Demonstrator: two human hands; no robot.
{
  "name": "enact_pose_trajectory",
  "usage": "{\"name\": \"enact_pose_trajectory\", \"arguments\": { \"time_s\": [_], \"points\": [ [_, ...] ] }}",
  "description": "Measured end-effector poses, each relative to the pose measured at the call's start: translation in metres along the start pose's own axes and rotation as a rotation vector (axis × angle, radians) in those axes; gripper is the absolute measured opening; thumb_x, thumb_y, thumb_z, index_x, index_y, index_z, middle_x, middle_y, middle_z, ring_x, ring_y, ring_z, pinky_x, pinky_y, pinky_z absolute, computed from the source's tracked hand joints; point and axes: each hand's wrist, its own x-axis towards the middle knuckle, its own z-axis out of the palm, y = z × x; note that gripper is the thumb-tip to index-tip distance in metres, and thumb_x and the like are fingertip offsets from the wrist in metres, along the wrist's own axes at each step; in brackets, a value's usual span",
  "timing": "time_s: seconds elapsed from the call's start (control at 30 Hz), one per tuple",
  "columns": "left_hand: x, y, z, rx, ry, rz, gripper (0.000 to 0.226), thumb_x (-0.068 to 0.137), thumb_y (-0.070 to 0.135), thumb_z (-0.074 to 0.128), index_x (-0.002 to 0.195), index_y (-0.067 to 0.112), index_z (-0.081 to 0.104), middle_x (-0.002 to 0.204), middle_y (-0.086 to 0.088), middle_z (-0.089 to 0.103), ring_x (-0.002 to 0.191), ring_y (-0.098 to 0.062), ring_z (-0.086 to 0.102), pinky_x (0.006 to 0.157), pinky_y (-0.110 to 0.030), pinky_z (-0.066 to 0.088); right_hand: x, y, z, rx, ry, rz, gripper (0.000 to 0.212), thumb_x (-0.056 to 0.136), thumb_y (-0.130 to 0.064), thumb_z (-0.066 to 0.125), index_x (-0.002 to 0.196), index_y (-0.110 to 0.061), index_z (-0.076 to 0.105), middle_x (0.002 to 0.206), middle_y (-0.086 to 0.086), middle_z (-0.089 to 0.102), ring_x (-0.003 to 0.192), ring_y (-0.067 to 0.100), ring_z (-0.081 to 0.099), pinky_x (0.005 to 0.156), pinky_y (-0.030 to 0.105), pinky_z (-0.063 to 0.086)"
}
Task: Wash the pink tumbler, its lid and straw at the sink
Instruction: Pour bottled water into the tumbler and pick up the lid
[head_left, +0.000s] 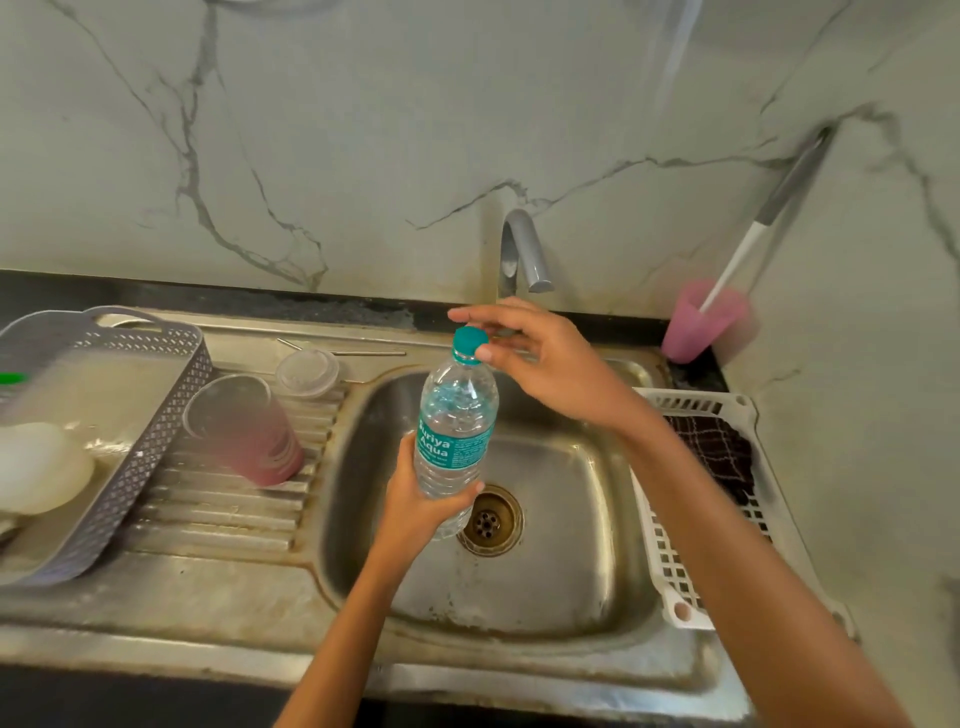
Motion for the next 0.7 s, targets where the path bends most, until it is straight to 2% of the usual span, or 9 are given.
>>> {"name": "enact_pose_trajectory", "arguments": {
  "time_s": [0.13, 0.23, 0.3, 0.37, 0.43, 0.5, 0.53, 0.6, 0.7],
  "points": [
    [-0.006, 0.007, 0.003, -0.010, -0.023, 0.018, 0.076, 0.066, 0.013, 0.090, 0.126, 0.024, 0.045, 0.110, 0.007, 0.068, 0.101, -0.010, 0.068, 0.080, -0.023, 0.055, -0.002, -0.010, -0.009, -0.133, -0.083, 0.004, 0.032, 0.094, -0.011, 0.059, 0.125, -0.020, 0.061, 0.114, -0.007, 0.054, 0.109, 0.009, 0.055, 0.099, 0.019, 0.046],
    [-0.008, 0.009, 0.006, -0.009, -0.015, 0.026, 0.075, 0.066, 0.011, 0.089, 0.126, 0.024, 0.045, 0.111, 0.006, 0.068, 0.101, -0.010, 0.067, 0.080, -0.022, 0.055, -0.002, -0.016, -0.014, -0.221, -0.032, 0.059, 0.027, 0.086, -0.027, 0.071, 0.111, -0.019, 0.065, 0.096, -0.013, 0.055, 0.090, 0.007, 0.057, 0.080, 0.019, 0.051],
    [-0.008, 0.009, 0.007, -0.004, -0.017, 0.031, 0.076, 0.067, 0.010, 0.089, 0.126, 0.027, 0.045, 0.113, 0.006, 0.067, 0.102, -0.008, 0.067, 0.079, -0.020, 0.054, -0.002, -0.018, -0.013, -0.293, 0.013, 0.091, 0.033, 0.079, -0.044, 0.074, 0.096, -0.019, 0.062, 0.085, -0.013, 0.054, 0.076, 0.006, 0.053, 0.065, 0.014, 0.044],
    [-0.006, 0.012, 0.008, -0.002, -0.025, 0.035, 0.077, 0.067, 0.011, 0.089, 0.127, 0.027, 0.044, 0.115, 0.005, 0.066, 0.103, -0.008, 0.066, 0.079, -0.019, 0.054, -0.002, -0.019, -0.015, -0.342, 0.039, 0.104, 0.041, 0.075, -0.054, 0.072, 0.094, -0.019, 0.059, 0.083, -0.013, 0.052, 0.073, 0.004, 0.050, 0.062, 0.012, 0.039],
    [-0.004, 0.014, 0.009, -0.003, -0.033, 0.035, 0.079, 0.067, 0.012, 0.089, 0.130, 0.025, 0.043, 0.118, 0.005, 0.064, 0.104, -0.008, 0.066, 0.080, -0.019, 0.054, -0.002, -0.024, -0.022, -0.337, -0.020, 0.091, 0.050, 0.078, -0.053, 0.070, 0.116, -0.020, 0.061, 0.096, -0.014, 0.053, 0.086, 0.004, 0.053, 0.069, 0.012, 0.042],
    [-0.002, 0.015, 0.008, -0.004, -0.037, 0.034, 0.079, 0.068, 0.013, 0.088, 0.131, 0.024, 0.042, 0.119, 0.005, 0.064, 0.104, -0.007, 0.065, 0.079, -0.016, 0.053, -0.001, -0.028, -0.032, -0.314, -0.119, 0.046, 0.050, 0.089, -0.038, 0.064, 0.136, -0.024, 0.053, 0.118, -0.012, 0.054, 0.107, 0.006, 0.054, 0.088, 0.017, 0.047],
    [-0.001, 0.015, 0.008, -0.005, -0.037, 0.032, 0.079, 0.068, 0.012, 0.088, 0.131, 0.024, 0.042, 0.119, 0.004, 0.064, 0.104, -0.006, 0.065, 0.078, -0.015, 0.053, -0.001, -0.028, -0.035, -0.334, -0.160, 0.009, 0.044, 0.094, -0.027, 0.061, 0.137, -0.025, 0.053, 0.124, -0.010, 0.055, 0.113, 0.006, 0.053, 0.094, 0.019, 0.046],
    [-0.001, 0.016, 0.008, -0.007, -0.040, 0.029, 0.079, 0.069, 0.011, 0.087, 0.132, 0.024, 0.041, 0.118, 0.005, 0.063, 0.103, -0.005, 0.065, 0.076, -0.013, 0.052, 0.000, -0.029, -0.037, -0.364, -0.176, -0.016, 0.038, 0.096, -0.012, 0.057, 0.132, -0.025, 0.059, 0.124, -0.007, 0.059, 0.112, 0.004, 0.054, 0.097, 0.021, 0.047],
    [0.000, 0.015, 0.009, -0.009, -0.041, 0.025, 0.079, 0.069, 0.011, 0.087, 0.131, 0.027, 0.041, 0.118, 0.007, 0.063, 0.103, -0.002, 0.065, 0.076, -0.013, 0.052, 0.003, -0.031, -0.035, -0.340, -0.116, 0.045, 0.033, 0.092, -0.014, 0.064, 0.124, -0.022, 0.064, 0.115, -0.006, 0.064, 0.102, 0.002, 0.059, 0.092, 0.021, 0.052]
  ]
}}
